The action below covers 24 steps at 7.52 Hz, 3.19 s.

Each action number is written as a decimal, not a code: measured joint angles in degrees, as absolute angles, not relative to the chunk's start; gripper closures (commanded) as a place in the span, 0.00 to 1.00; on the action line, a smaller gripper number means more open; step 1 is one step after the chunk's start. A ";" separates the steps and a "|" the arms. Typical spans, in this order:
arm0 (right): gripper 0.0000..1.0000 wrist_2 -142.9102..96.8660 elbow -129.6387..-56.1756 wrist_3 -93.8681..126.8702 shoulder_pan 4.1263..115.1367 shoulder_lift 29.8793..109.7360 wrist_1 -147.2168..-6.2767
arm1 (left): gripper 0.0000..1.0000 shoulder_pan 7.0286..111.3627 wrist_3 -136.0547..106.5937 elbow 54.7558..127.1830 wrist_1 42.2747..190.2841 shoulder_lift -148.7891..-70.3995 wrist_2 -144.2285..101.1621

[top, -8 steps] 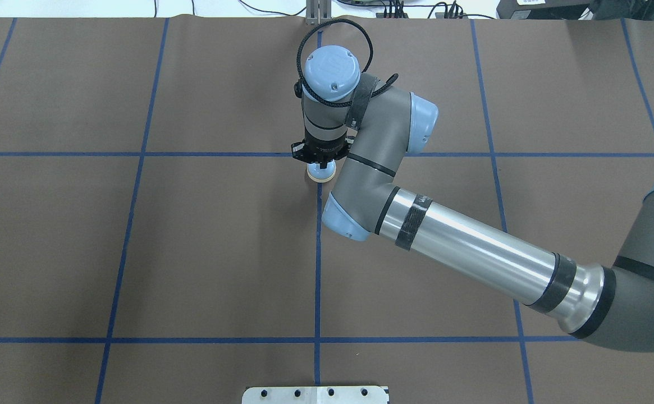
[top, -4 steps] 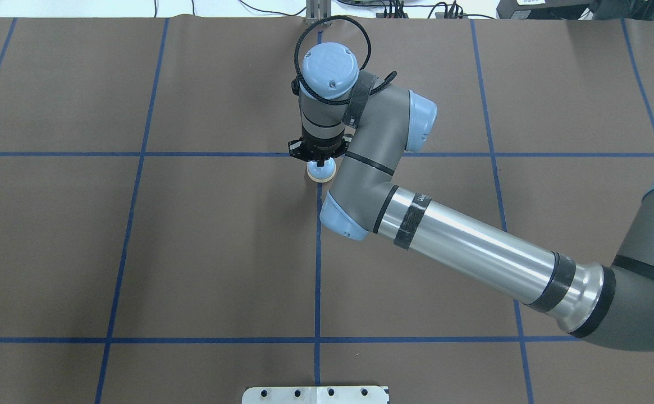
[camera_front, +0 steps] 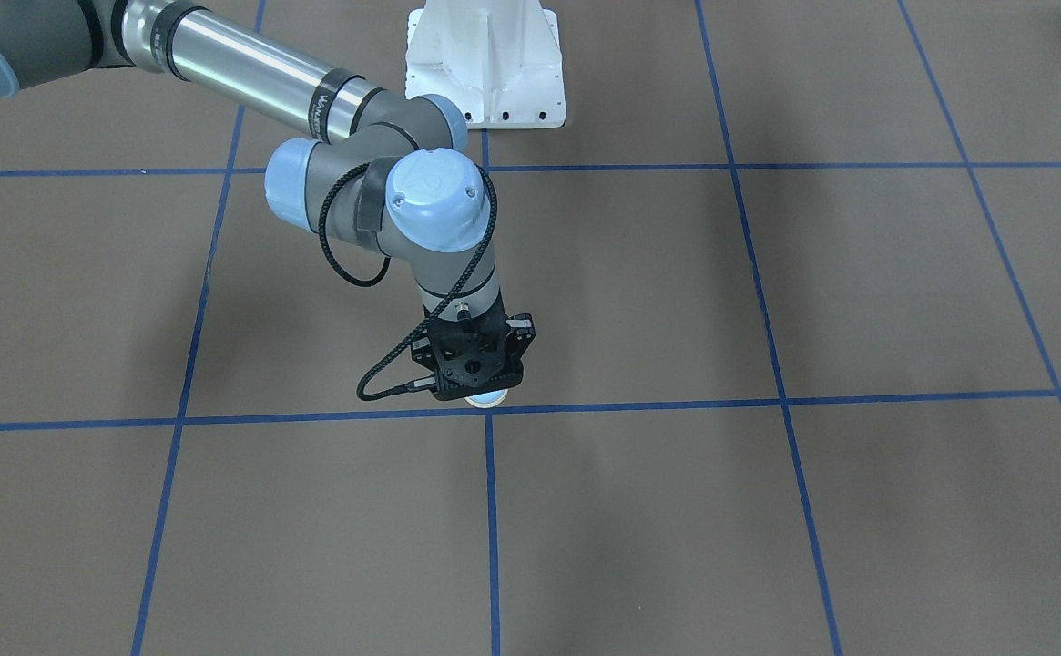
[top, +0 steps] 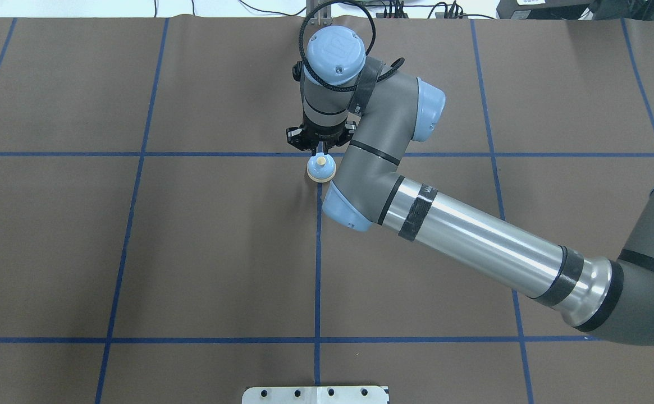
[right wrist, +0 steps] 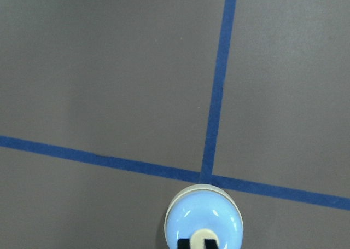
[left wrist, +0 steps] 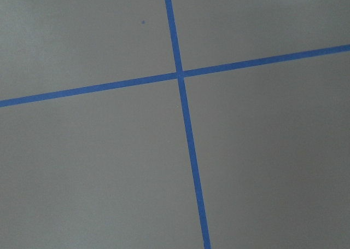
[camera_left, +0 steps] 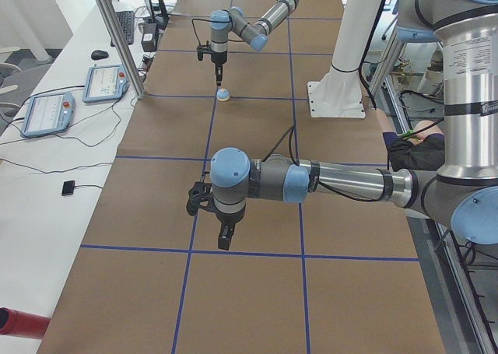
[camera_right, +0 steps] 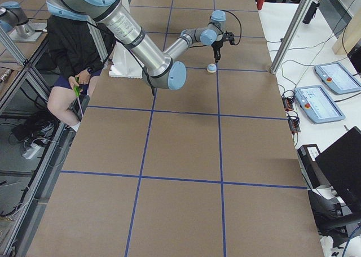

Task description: Place and press bell with both arms

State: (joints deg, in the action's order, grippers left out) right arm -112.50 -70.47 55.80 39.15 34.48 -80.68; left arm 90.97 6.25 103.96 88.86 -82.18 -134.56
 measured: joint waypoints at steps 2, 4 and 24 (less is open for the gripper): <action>0.01 -114.90 -71.85 53.41 43.33 35.64 -81.64 | 0.00 90.94 6.24 103.85 88.88 -82.18 -134.52; 0.01 -120.90 -76.21 45.51 50.56 42.17 -81.87 | 0.00 90.95 6.33 103.78 88.92 -82.14 -134.48; 0.00 -128.90 -99.15 -4.41 90.90 90.13 -93.94 | 0.00 92.20 6.77 105.24 90.28 -81.11 -134.00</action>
